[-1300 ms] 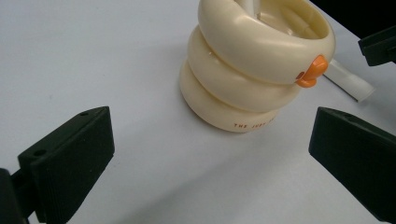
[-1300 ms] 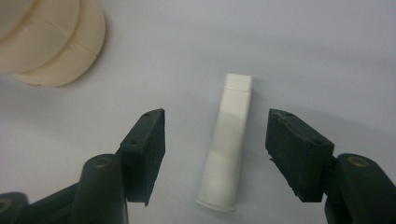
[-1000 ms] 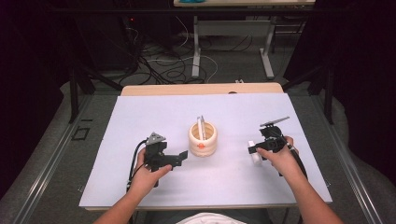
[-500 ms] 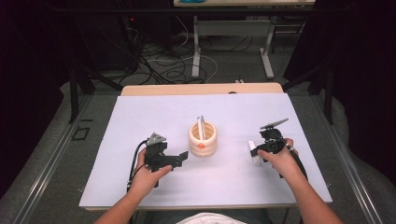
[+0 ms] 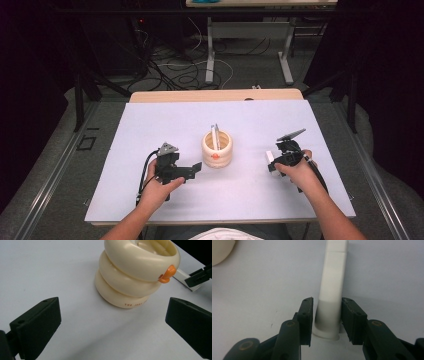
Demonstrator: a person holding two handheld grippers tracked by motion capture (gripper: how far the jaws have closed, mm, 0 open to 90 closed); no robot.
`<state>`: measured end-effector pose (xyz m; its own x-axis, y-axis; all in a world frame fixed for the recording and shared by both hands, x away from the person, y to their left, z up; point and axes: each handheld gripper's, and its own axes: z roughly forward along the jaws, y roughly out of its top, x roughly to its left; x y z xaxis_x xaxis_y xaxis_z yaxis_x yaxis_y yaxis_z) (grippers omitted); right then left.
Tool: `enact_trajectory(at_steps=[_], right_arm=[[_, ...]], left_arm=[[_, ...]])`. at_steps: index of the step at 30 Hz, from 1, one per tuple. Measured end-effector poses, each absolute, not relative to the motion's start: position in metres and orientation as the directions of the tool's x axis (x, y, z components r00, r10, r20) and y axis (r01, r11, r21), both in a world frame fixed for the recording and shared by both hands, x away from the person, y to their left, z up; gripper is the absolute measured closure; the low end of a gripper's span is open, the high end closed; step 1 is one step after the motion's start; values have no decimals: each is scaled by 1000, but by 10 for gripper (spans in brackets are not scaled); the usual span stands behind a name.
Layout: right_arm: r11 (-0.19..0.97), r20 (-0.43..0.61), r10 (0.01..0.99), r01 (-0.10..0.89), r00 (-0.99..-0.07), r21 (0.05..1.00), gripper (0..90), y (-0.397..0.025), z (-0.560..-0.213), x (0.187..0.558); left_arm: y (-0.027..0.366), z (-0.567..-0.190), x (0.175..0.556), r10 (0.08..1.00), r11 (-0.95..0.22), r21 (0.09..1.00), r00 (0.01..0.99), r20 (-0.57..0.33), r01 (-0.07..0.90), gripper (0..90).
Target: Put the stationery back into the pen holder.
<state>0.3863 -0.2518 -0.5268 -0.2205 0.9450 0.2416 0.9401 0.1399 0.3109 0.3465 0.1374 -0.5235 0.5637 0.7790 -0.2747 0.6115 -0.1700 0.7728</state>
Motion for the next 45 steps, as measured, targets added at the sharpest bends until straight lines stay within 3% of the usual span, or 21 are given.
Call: enact_trajectory(at_steps=[24,45], right_arm=[[112,269,943,949,-195,295,671,-253,-525,386],[146,297,900,863,-318,484,672,-247,-505,379]], left_arm=[[137,-524,346,779,-166,771,561,-280,615,1],[138,-524,347,781,-165,770,559,-280,616,1]])
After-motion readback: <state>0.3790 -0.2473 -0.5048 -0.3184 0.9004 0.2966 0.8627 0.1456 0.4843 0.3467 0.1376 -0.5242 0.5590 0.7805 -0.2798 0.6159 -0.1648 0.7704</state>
